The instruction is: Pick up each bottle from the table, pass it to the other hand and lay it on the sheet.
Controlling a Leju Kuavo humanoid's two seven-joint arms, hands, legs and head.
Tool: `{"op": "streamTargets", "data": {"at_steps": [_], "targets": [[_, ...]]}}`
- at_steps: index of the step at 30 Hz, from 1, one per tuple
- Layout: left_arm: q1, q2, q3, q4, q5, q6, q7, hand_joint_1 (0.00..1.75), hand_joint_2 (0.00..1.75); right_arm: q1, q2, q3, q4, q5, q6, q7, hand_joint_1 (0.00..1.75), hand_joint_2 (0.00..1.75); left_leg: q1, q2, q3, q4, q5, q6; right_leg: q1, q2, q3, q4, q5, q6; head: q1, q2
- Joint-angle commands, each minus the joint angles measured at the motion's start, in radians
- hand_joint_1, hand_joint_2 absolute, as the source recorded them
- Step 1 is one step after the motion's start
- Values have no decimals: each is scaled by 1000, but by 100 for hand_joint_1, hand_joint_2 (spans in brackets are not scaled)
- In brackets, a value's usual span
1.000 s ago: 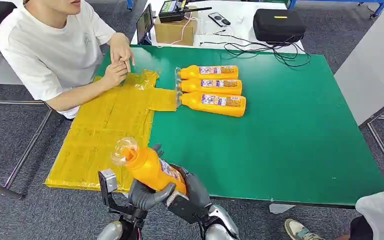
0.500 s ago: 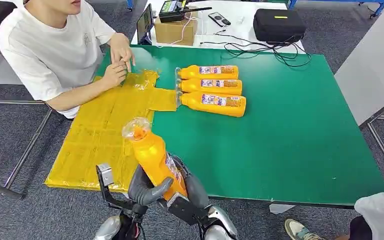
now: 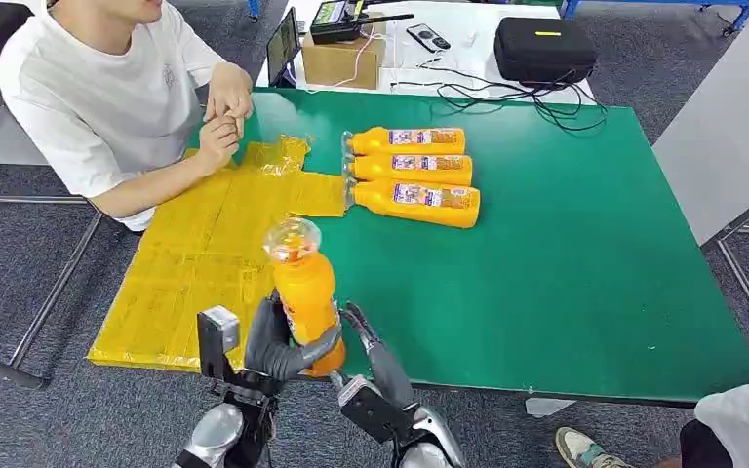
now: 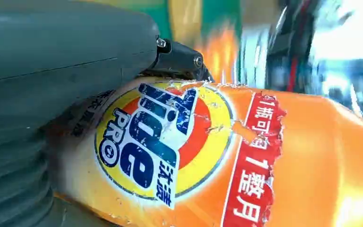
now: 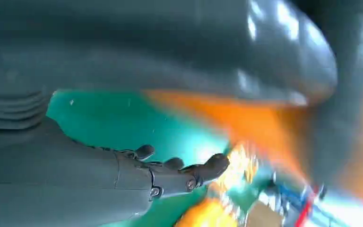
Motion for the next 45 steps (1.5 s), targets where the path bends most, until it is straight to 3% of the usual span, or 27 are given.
{"op": "streamTargets", "data": {"at_steps": [1,11,17,21,26,31,32,33,38,45], "targets": [[-72,91,113,114,-431,239,42,175,175,137,-37,-298,-251,-68,-102,-54,0,0,1,-3,5,-1,-1,-2,1,-3,6,-1,-2,-3,0,0],[-108,100,148,194,-553,281,58,175,175,129,-37,-358,-182,-63,-83,-83,0,0,0,0,3,-1,-1,-1,1,-1,3,-1,-1,-2,0,0],[-290,160,117,520,-881,360,184,175,175,91,-22,-374,-140,-72,-24,-112,0,0,1,-2,4,-2,1,-2,1,-2,4,-1,0,-3,0,0],[-418,190,97,772,-1007,293,271,175,175,72,-5,-355,-132,-77,-1,-138,0,0,1,-1,3,-2,2,-2,1,-1,4,-1,0,-2,0,0],[-442,194,97,825,-1029,267,298,175,175,67,-2,-360,-130,-90,1,-143,0,0,1,0,4,-1,2,-3,1,0,5,0,0,-2,0,0],[-459,190,153,890,-980,139,315,175,175,55,3,-375,-95,-123,29,-157,0,0,1,2,6,-1,2,-2,1,2,6,0,1,-2,0,0],[-464,190,165,900,-962,94,318,58,175,49,3,-375,-88,-126,38,-163,0,0,1,3,7,-2,2,-2,1,2,7,0,1,-3,0,0],[-467,194,171,901,-954,51,315,0,175,42,4,-377,-82,-130,44,-167,0,0,1,3,8,-2,2,-2,0,3,8,0,1,-2,0,0],[-472,221,195,911,-897,-188,337,0,175,11,15,-391,-47,-152,79,-178,0,0,0,4,12,-2,2,-3,0,4,9,1,1,-2,0,0],[-453,214,248,866,-794,-296,280,0,175,1,19,-394,-10,-156,93,-197,0,0,0,1,25,-3,0,-6,0,3,25,1,-2,-5,0,0]]}}
